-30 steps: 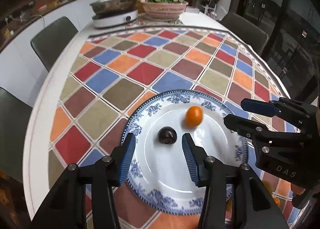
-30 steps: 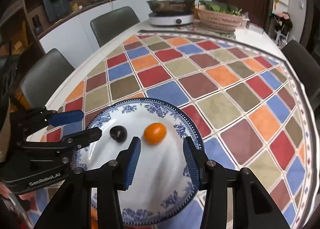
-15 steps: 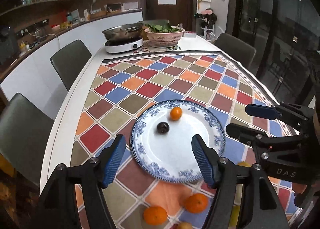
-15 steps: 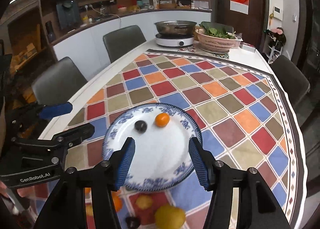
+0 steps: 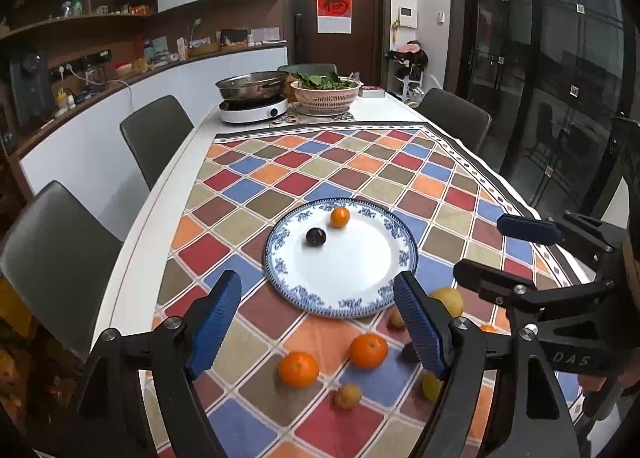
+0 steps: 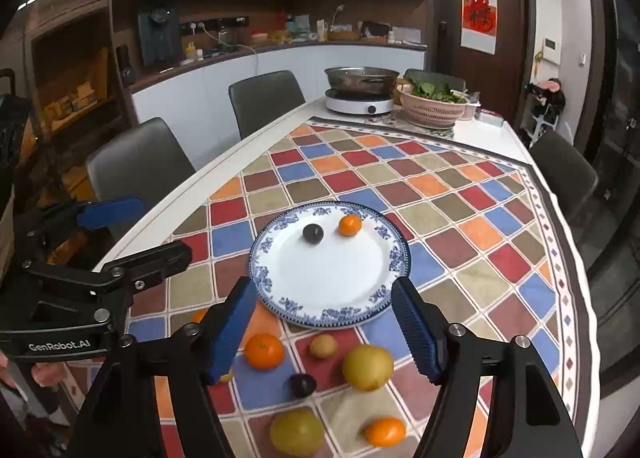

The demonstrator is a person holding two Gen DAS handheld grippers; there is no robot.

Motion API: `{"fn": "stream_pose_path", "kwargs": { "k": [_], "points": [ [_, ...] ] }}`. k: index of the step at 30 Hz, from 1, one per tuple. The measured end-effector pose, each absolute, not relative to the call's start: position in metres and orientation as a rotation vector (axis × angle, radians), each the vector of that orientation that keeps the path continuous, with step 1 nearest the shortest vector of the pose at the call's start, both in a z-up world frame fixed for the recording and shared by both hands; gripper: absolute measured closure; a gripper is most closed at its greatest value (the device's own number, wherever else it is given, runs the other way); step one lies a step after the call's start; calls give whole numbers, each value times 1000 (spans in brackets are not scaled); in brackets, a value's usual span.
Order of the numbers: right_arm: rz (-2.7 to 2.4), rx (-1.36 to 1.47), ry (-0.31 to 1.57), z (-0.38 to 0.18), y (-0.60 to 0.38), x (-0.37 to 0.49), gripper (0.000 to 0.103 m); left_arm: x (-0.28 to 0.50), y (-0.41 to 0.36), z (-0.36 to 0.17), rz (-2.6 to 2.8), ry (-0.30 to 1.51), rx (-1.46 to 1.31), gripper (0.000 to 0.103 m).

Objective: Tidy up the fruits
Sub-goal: 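Lower the plum onto the plate and open the left tool while the right places the orange, then reach the left tool to the small brown potato while the right tool reaches the pomelo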

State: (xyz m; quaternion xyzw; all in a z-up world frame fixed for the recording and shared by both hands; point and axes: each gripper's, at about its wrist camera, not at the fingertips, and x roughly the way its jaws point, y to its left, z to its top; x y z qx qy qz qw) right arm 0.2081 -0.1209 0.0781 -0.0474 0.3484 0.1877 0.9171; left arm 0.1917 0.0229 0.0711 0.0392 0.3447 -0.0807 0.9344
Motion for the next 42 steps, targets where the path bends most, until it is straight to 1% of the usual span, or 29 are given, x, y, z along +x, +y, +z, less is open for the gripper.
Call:
{"fn": "stream_pose_path", "kwargs": {
  "k": [8, 17, 35, 42],
  "points": [
    [372, -146, 725, 69, -119, 172, 33, 152, 24, 60, -154, 703, 106, 23],
    [387, -131, 801, 43, -121, 146, 33, 128, 20, 33, -173, 745, 128, 23],
    [395, -89, 1015, -22, -121, 148, 33, 137, 17, -31, -220, 908, 138, 23],
    [395, -83, 1067, -38, -118, 155, 33, 148, 15, -45, -234, 922, 155, 23]
  ]
}}
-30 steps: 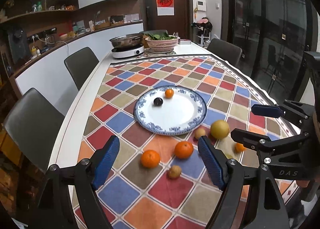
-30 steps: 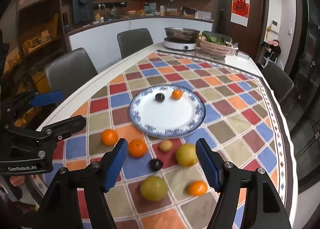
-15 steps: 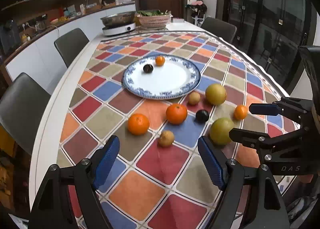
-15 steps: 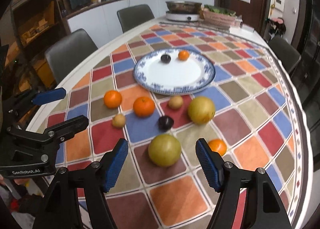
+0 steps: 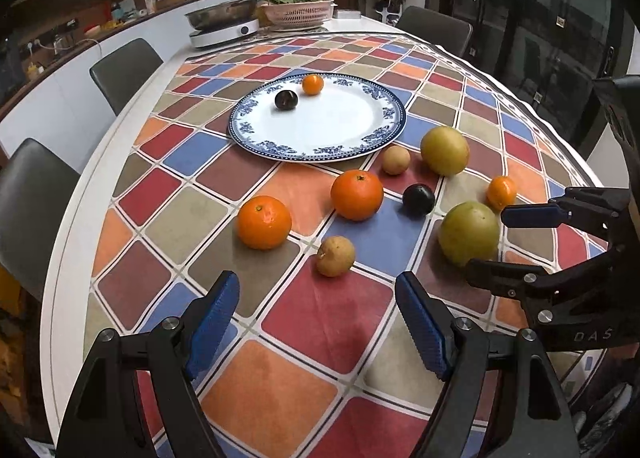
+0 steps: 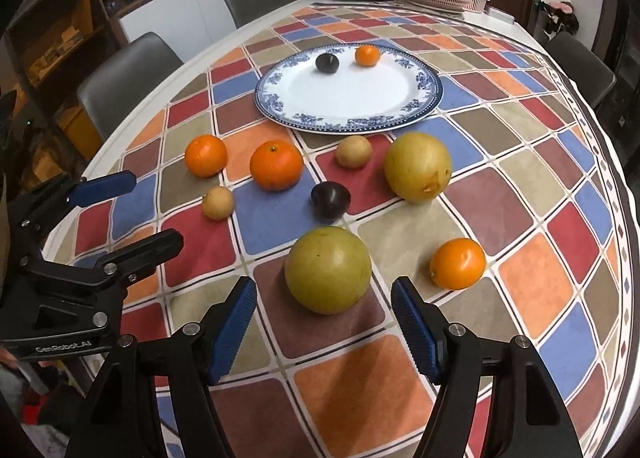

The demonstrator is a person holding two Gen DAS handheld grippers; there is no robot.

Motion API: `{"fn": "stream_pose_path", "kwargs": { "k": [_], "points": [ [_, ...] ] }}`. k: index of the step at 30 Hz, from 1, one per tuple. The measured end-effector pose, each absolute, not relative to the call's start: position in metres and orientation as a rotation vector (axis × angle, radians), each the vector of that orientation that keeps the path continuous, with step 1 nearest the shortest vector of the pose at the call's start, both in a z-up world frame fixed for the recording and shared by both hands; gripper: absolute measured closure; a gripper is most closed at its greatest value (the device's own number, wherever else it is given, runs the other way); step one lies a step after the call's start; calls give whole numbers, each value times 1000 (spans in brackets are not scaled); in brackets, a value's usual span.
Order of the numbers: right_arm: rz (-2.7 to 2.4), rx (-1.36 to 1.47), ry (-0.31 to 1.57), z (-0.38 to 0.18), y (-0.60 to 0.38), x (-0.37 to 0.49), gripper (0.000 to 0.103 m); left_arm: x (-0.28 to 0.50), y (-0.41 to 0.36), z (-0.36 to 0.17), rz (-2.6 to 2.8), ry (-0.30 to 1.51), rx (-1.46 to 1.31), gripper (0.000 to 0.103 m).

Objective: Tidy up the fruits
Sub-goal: 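Reach the left tool to the small brown potato while the right tool reaches the pomelo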

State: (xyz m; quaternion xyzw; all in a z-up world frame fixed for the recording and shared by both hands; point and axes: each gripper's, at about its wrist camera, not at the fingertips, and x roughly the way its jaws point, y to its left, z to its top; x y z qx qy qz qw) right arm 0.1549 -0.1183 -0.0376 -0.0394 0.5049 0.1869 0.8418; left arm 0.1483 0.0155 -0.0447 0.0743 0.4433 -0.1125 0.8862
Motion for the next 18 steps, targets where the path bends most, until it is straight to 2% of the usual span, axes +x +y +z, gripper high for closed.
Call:
{"fn": "stream_pose_path", "kwargs": {
  "k": [5, 9, 11, 18],
  "points": [
    [400, -80, 1089, -45, -117, 160, 33, 158, 15, -52, -249, 925, 150, 29],
    [408, -77, 1099, -48, -116, 163, 34, 165, 13, -59, -274, 934, 140, 37],
    [409, -78, 1103, -50, -115, 165, 39, 170, 12, -63, -278, 947, 135, 44],
    [420, -72, 1121, -57, -113, 169, 47, 183, 9, -74, -285, 984, 105, 56]
  ]
}}
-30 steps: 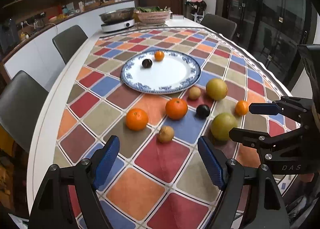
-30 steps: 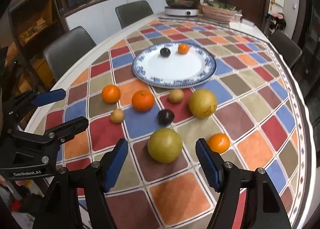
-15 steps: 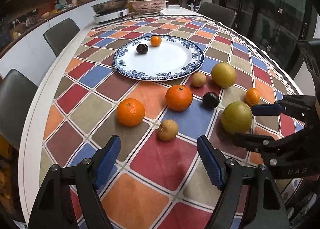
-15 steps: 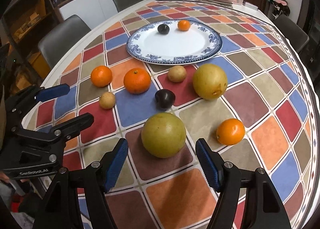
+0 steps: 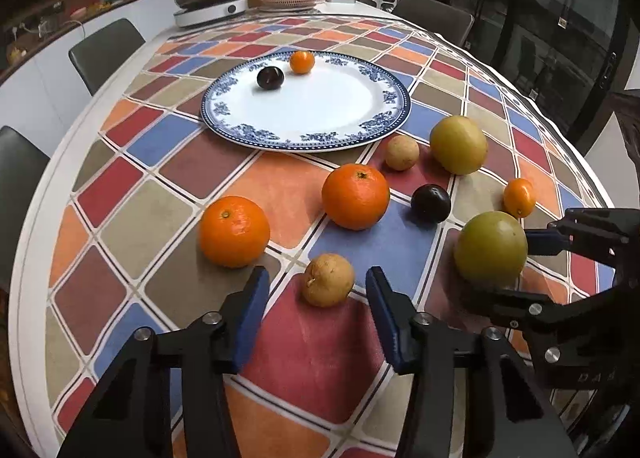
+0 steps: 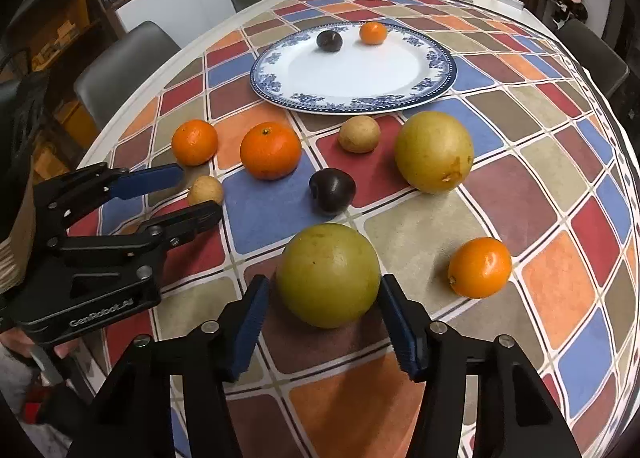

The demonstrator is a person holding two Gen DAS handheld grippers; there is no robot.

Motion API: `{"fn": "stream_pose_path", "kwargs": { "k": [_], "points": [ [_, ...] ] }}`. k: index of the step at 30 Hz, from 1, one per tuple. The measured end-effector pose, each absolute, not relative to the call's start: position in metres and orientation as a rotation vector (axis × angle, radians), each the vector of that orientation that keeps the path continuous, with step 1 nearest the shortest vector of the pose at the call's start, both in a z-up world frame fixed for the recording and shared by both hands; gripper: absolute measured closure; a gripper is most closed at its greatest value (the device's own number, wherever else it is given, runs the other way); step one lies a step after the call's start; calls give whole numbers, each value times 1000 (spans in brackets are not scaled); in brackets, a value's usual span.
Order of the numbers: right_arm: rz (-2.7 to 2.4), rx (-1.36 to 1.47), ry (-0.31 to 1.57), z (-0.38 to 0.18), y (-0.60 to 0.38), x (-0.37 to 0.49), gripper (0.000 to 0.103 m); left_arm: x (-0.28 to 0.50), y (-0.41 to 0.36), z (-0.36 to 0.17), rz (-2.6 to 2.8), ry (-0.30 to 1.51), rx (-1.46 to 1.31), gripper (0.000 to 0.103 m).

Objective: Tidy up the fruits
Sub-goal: 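Reach the left tool to the small brown potato while the right tool reaches the pomelo, then grasp the brown potato with the left tool while the right tool grasps the green pomelo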

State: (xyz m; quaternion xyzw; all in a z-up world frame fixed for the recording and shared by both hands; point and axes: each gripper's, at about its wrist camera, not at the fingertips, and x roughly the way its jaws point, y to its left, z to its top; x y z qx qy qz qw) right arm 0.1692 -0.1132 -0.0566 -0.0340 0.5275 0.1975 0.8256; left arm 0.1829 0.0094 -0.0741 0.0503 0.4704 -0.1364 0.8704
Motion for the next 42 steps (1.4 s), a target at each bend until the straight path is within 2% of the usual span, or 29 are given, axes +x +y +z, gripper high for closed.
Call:
{"fn": "stream_pose_path", "kwargs": {
  "k": [5, 7, 10, 23, 42],
  "points": [
    [416, -73, 1116, -58, -113, 172, 52, 187, 7, -80, -296, 1004, 90, 66],
    [420, -68, 1114, -58, -115, 173, 52, 187, 5, -80, -289, 999, 103, 68],
    [426, -63, 1108, -58, -115, 174, 52, 187, 5, -79, -291, 998, 99, 76],
    [449, -27, 1067, -50, -120, 168, 53, 175, 2, -60, -281, 966, 95, 76],
    [485, -30, 902, 12, -123, 161, 53, 157, 1, 8, -265, 818, 72, 76]
  ]
}}
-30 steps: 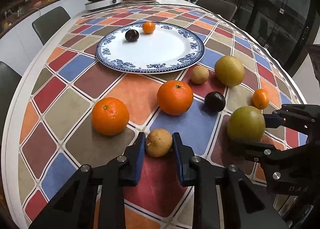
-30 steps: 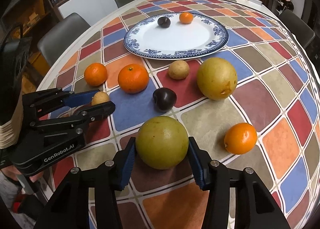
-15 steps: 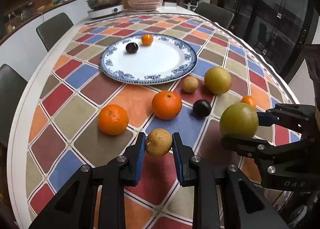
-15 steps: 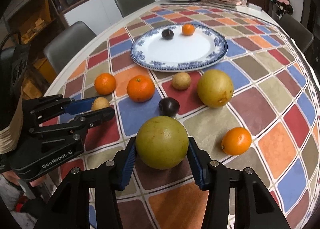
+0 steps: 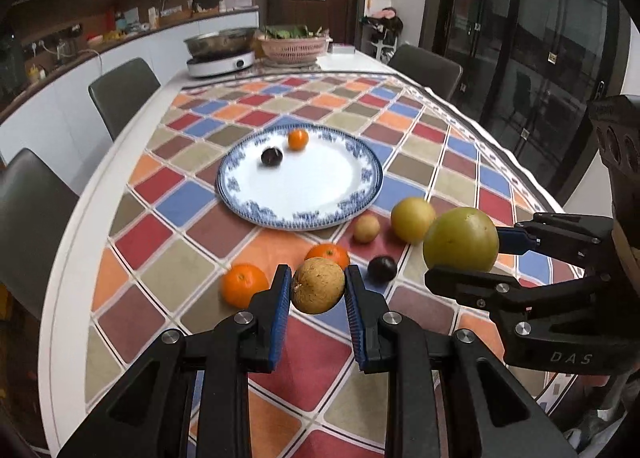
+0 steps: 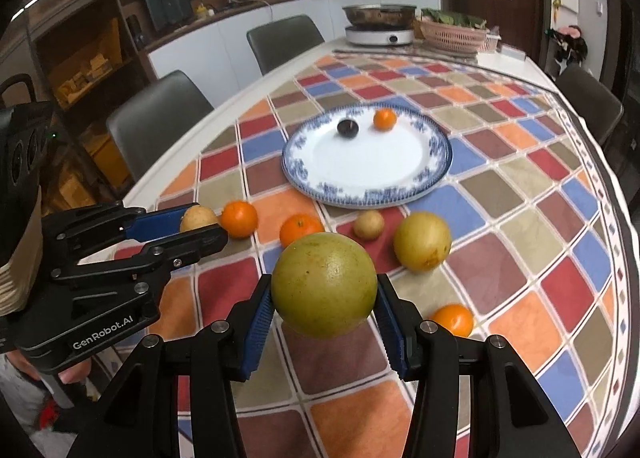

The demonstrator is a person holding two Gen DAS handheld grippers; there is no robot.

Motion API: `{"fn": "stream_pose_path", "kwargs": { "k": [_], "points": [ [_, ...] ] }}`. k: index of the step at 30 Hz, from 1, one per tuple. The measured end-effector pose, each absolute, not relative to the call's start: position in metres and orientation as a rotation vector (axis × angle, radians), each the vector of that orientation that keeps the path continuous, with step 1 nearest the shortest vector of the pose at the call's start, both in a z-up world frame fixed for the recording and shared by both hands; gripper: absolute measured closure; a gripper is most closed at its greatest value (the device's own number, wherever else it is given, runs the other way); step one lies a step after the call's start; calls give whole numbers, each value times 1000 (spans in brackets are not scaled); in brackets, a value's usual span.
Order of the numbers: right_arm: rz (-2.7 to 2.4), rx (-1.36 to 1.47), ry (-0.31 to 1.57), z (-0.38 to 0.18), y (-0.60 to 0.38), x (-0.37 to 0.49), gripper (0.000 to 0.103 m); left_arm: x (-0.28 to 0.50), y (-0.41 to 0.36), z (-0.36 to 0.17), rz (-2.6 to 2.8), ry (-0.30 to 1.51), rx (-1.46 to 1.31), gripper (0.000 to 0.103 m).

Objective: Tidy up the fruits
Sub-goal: 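Grasp the brown potato with the left tool while the right tool grasps the green pomelo, then set the potato on the plate with the left tool while the right sets the pomelo there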

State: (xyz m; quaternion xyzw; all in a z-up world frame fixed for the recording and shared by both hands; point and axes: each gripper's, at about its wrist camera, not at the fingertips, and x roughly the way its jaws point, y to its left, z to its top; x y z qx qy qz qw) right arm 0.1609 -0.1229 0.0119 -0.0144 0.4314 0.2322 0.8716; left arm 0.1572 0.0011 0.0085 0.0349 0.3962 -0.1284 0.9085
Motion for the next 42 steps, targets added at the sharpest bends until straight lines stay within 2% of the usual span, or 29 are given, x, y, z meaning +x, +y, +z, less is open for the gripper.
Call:
{"fn": "stream_pose_path", "kwargs": {
  "k": [13, 26, 42],
  "points": [
    [487, -41, 787, 55, -129, 183, 53, 170, -2, 45, -241, 715, 98, 76],
    [501, -66, 759, 78, -127, 228, 53, 216, -2, 66, -244, 680, 120, 76],
    [505, -89, 841, 59, -110, 309, 53, 294, 8, 39, -244, 782, 101, 76]
  ]
}}
